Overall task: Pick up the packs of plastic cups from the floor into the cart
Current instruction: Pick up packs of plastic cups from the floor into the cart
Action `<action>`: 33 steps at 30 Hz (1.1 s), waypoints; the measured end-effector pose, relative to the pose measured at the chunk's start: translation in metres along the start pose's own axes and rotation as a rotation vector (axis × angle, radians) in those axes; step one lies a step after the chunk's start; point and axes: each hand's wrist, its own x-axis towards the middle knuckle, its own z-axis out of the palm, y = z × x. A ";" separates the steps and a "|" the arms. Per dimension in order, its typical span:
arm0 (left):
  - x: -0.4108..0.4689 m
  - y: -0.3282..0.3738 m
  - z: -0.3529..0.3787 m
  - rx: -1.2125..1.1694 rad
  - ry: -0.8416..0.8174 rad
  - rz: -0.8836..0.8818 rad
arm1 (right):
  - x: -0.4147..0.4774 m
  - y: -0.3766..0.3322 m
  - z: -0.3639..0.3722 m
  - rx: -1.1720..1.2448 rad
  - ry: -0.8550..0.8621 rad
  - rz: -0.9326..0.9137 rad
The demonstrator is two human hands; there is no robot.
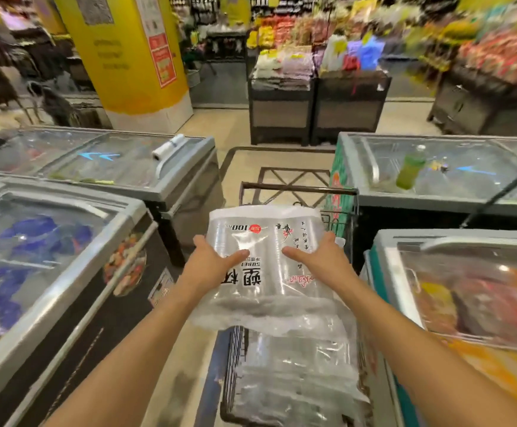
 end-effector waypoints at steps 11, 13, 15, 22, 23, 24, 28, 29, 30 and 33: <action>0.149 0.078 0.133 0.073 -0.142 0.067 | 0.164 0.080 -0.063 -0.064 0.107 0.159; 0.174 0.078 0.150 0.095 -0.149 0.112 | 0.191 0.092 -0.063 -0.049 0.115 0.193; 0.192 0.084 0.164 0.114 -0.167 0.116 | 0.215 0.105 -0.062 -0.055 0.118 0.219; 0.252 0.072 0.214 0.188 -0.236 -0.001 | 0.272 0.146 -0.031 -0.059 0.146 0.325; 0.260 0.066 0.223 0.208 -0.255 -0.019 | 0.276 0.155 -0.024 -0.071 0.138 0.351; 0.265 0.059 0.231 0.220 -0.271 -0.038 | 0.279 0.164 -0.017 -0.080 0.125 0.370; 0.265 0.036 0.255 0.176 -0.303 -0.086 | 0.278 0.193 0.004 -0.034 0.131 0.392; 0.264 0.036 0.257 0.166 -0.306 -0.086 | 0.280 0.196 0.006 -0.030 0.141 0.385; 0.264 0.039 0.258 0.163 -0.309 -0.085 | 0.283 0.198 0.007 -0.038 0.144 0.381; 0.272 0.042 0.259 0.192 -0.294 -0.091 | 0.295 0.198 0.008 -0.078 0.124 0.392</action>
